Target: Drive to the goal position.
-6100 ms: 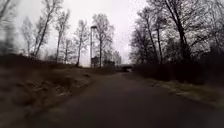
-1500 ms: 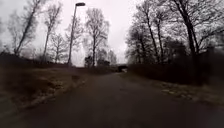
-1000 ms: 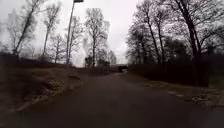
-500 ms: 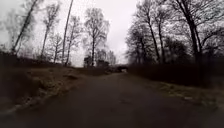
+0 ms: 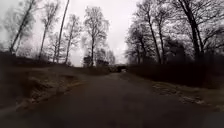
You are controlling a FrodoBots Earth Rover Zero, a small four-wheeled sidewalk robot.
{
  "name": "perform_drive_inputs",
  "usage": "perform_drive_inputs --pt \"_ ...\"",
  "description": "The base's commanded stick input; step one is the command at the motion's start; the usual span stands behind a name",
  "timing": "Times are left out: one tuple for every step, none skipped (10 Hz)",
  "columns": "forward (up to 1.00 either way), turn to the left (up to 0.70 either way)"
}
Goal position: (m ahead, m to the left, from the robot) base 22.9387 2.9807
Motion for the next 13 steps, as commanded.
perform_drive_inputs --pt "0.70 0.00" --pt "0.70 0.00" --pt "0.70 0.00" --pt "0.70 0.00" --pt "0.70 0.00" --pt "0.70 0.00" --pt "0.70 0.00" --pt "0.70 0.00" --pt "0.70 0.08" --pt "0.70 0.14" --pt "0.70 0.14" --pt "0.70 0.14" --pt "0.70 0.14"
